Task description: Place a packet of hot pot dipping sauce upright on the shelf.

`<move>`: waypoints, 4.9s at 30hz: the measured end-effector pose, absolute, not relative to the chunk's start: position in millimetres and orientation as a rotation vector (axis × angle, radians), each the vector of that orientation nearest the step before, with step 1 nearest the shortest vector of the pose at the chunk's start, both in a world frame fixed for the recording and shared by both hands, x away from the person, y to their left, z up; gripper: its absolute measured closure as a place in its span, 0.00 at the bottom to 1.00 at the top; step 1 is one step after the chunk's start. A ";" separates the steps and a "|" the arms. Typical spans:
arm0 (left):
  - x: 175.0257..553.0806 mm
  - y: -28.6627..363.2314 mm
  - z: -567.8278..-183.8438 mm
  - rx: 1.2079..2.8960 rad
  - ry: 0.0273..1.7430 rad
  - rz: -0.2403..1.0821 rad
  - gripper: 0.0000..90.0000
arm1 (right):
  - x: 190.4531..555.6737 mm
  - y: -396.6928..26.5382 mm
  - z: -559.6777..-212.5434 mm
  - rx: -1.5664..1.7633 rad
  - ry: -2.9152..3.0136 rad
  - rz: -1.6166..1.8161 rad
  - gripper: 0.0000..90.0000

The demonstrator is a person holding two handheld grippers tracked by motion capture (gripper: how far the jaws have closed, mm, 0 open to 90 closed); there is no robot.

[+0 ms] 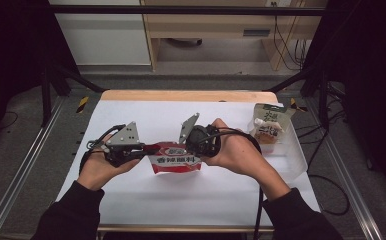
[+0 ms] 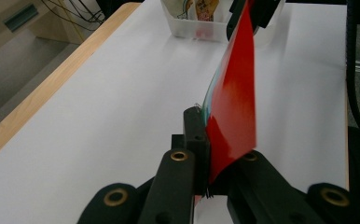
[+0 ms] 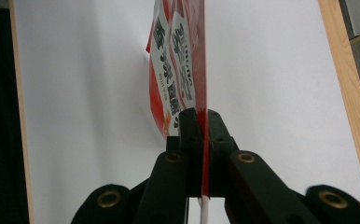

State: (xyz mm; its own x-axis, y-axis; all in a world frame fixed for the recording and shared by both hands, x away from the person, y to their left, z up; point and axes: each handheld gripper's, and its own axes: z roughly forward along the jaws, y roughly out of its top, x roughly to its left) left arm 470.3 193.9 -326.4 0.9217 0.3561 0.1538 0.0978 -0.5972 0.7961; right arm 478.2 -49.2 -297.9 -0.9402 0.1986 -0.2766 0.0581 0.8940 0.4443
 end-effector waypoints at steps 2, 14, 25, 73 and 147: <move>471.4 194.0 -326.7 2.198 0.325 0.376 1.00 | 478.2 -48.5 -297.2 0.198 2.741 0.621 0.99; 476.7 192.6 -332.8 2.131 0.365 0.382 0.65 | 483.2 -51.1 -286.0 0.194 2.744 0.546 0.99; 466.7 199.5 -364.9 2.046 0.578 0.473 0.15 | 489.2 -70.7 -278.3 0.295 2.718 0.566 0.99; 469.1 275.1 -443.3 2.016 0.909 0.552 0.06 | 474.9 -216.3 -207.0 0.701 2.453 0.627 0.99; 468.6 273.5 -444.0 2.041 0.901 0.565 0.06 | 467.7 -323.4 -296.1 0.990 2.434 0.674 0.99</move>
